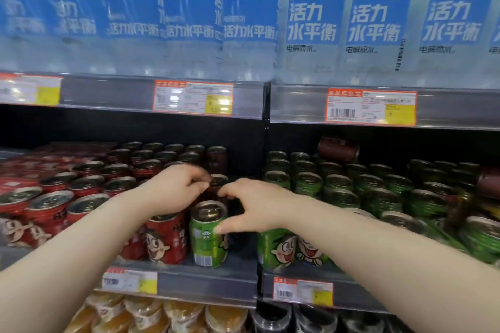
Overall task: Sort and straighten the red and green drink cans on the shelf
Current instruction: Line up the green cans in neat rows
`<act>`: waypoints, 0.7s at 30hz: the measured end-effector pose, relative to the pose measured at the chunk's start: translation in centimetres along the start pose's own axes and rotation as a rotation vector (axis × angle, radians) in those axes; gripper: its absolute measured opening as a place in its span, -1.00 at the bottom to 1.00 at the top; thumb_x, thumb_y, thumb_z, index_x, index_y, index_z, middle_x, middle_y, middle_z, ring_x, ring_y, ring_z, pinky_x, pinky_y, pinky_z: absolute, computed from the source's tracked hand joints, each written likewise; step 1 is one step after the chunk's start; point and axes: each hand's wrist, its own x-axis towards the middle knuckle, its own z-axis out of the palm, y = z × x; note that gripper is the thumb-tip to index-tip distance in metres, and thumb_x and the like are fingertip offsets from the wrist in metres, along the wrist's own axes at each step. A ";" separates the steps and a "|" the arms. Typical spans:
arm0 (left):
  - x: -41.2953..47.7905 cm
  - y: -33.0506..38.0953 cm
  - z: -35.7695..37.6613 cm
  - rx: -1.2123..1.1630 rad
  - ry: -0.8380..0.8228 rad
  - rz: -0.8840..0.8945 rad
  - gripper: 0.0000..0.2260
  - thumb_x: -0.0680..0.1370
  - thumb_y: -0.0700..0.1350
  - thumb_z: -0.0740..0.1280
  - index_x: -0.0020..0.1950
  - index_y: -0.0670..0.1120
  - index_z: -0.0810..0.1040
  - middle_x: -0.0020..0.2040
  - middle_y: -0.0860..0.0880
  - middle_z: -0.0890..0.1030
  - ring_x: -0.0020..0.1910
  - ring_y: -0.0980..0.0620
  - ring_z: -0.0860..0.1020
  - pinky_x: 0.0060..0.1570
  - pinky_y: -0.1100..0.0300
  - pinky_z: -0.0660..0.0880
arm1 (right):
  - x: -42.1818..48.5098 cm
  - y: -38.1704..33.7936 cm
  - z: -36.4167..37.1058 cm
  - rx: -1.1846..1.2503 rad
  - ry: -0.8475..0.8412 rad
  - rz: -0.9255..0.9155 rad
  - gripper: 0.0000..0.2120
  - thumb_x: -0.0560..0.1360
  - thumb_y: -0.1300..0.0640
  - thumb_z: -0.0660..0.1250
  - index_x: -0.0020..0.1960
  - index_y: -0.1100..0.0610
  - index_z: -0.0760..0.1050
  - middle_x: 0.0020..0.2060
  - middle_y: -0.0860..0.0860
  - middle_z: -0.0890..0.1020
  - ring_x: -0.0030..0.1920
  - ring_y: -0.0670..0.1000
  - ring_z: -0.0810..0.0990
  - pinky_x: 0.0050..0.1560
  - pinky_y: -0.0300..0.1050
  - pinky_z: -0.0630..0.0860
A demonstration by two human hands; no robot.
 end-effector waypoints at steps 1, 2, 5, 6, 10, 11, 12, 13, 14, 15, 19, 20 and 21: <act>-0.3 -0.4 0.2 -0.009 0.019 0.001 -0.76 0.57 -0.15 0.24 0.21 -0.11 0.55 0.21 -0.05 0.58 0.22 0.01 0.50 0.16 0.33 0.31 | 0.7 -0.9 0.7 -0.027 -0.016 0.010 -0.28 0.38 -0.31 0.33 0.42 0.02 0.28 0.34 0.02 0.42 0.31 0.06 0.43 0.26 0.00 0.44; -0.5 -0.9 0.4 -0.010 0.026 0.003 -0.76 0.57 -0.15 0.23 0.21 -0.10 0.55 0.22 -0.06 0.57 0.23 0.01 0.49 0.20 0.31 0.31 | 1.4 -1.6 1.3 -0.055 -0.028 0.029 -0.22 0.35 -0.34 0.33 0.42 0.04 0.26 0.34 0.03 0.43 0.30 0.08 0.44 0.24 0.03 0.45; -0.8 -2.4 0.9 0.016 0.030 0.010 -0.75 0.57 -0.13 0.22 0.23 -0.02 0.53 0.24 -0.05 0.53 0.26 0.00 0.45 0.31 0.18 0.32 | 2.7 -2.4 2.8 -0.056 0.010 0.097 -0.18 0.33 -0.32 0.37 0.43 0.08 0.23 0.33 0.07 0.45 0.28 0.11 0.46 0.21 0.04 0.47; -0.9 -2.7 1.0 0.014 0.037 0.010 -0.74 0.57 -0.13 0.22 0.24 -0.01 0.52 0.25 -0.05 0.52 0.27 -0.01 0.44 0.32 0.17 0.31 | 2.9 -2.5 2.9 -0.025 0.022 0.121 -0.18 0.34 -0.28 0.38 0.44 0.09 0.21 0.34 0.07 0.44 0.29 0.10 0.45 0.23 0.03 0.46; -0.8 -2.9 1.2 -0.010 0.084 0.016 -0.71 0.57 -0.15 0.20 0.29 -0.03 0.48 0.28 -0.09 0.48 0.30 -0.04 0.42 0.32 0.22 0.28 | 2.6 -1.8 1.6 0.188 0.136 0.206 -0.36 0.36 -0.13 0.42 0.36 0.06 0.36 0.26 0.02 0.52 0.25 0.05 0.50 0.22 -0.07 0.47; -0.7 -2.8 1.2 -0.016 0.095 0.024 -0.70 0.57 -0.15 0.20 0.30 -0.03 0.47 0.29 -0.09 0.47 0.31 -0.04 0.41 0.31 0.23 0.27 | 2.4 -1.3 0.8 0.238 0.195 0.237 -0.42 0.36 -0.12 0.42 0.32 0.04 0.41 0.21 0.00 0.54 0.22 0.04 0.52 0.17 -0.09 0.49; -0.6 -2.7 1.3 -0.026 0.099 0.032 -0.70 0.57 -0.14 0.20 0.30 -0.04 0.47 0.29 -0.09 0.46 0.31 -0.04 0.41 0.31 0.23 0.26 | 2.2 -0.6 -0.1 0.265 0.241 0.280 -0.43 0.35 -0.11 0.41 0.31 0.03 0.42 0.20 -0.01 0.54 0.19 0.03 0.53 0.13 -0.11 0.50; -0.5 -2.5 1.3 -0.040 0.102 0.045 -0.70 0.57 -0.14 0.20 0.30 -0.04 0.47 0.29 -0.08 0.46 0.31 -0.04 0.41 0.31 0.24 0.26 | 2.0 0.0 -0.9 0.265 0.270 0.326 -0.41 0.35 -0.12 0.41 0.32 0.02 0.40 0.20 -0.03 0.53 0.18 0.02 0.53 0.09 -0.13 0.50; -0.4 -2.2 1.4 -0.054 0.099 0.060 -0.71 0.57 -0.13 0.21 0.29 -0.04 0.47 0.29 -0.06 0.46 0.31 -0.04 0.41 0.31 0.23 0.26 | 1.8 0.8 -1.6 0.240 0.282 0.377 -0.40 0.34 -0.12 0.41 0.33 0.00 0.39 0.21 -0.03 0.54 0.16 0.03 0.53 0.09 -0.13 0.50; -0.3 -1.8 1.5 -0.066 0.095 0.079 -0.71 0.57 -0.13 0.22 0.29 -0.04 0.48 0.28 -0.05 0.46 0.31 -0.03 0.41 0.32 0.22 0.27 | 1.6 1.5 -2.3 0.196 0.286 0.424 -0.40 0.34 -0.11 0.41 0.33 0.01 0.38 0.22 -0.01 0.54 0.16 0.03 0.53 0.09 -0.14 0.50; 0.2 -0.2 2.2 -0.097 0.069 0.150 -0.71 0.56 -0.12 0.23 0.28 -0.03 0.49 0.28 -0.02 0.47 0.30 -0.01 0.43 0.33 0.18 0.30 | 0.6 4.3 -2.5 0.077 0.208 0.601 -0.40 0.32 -0.14 0.41 0.30 0.03 0.41 0.20 0.01 0.55 0.14 0.05 0.54 0.07 -0.15 0.51; 0.3 0.2 2.4 -0.097 0.062 0.164 -0.71 0.56 -0.11 0.23 0.28 -0.03 0.49 0.28 -0.02 0.47 0.29 0.00 0.43 0.33 0.17 0.30 | 0.4 4.9 -2.1 0.096 0.187 0.628 -0.44 0.30 -0.14 0.42 0.24 0.03 0.46 0.16 0.01 0.57 0.10 0.05 0.56 0.01 -0.16 0.51; 0.5 0.6 2.6 -0.094 0.054 0.179 -0.71 0.56 -0.11 0.23 0.28 -0.03 0.48 0.28 -0.02 0.47 0.29 0.00 0.43 0.33 0.17 0.30 | 0.3 5.4 -1.7 0.116 0.169 0.647 -0.48 0.28 -0.13 0.43 0.19 0.04 0.49 0.12 0.01 0.59 0.07 0.04 0.57 -0.04 -0.19 0.49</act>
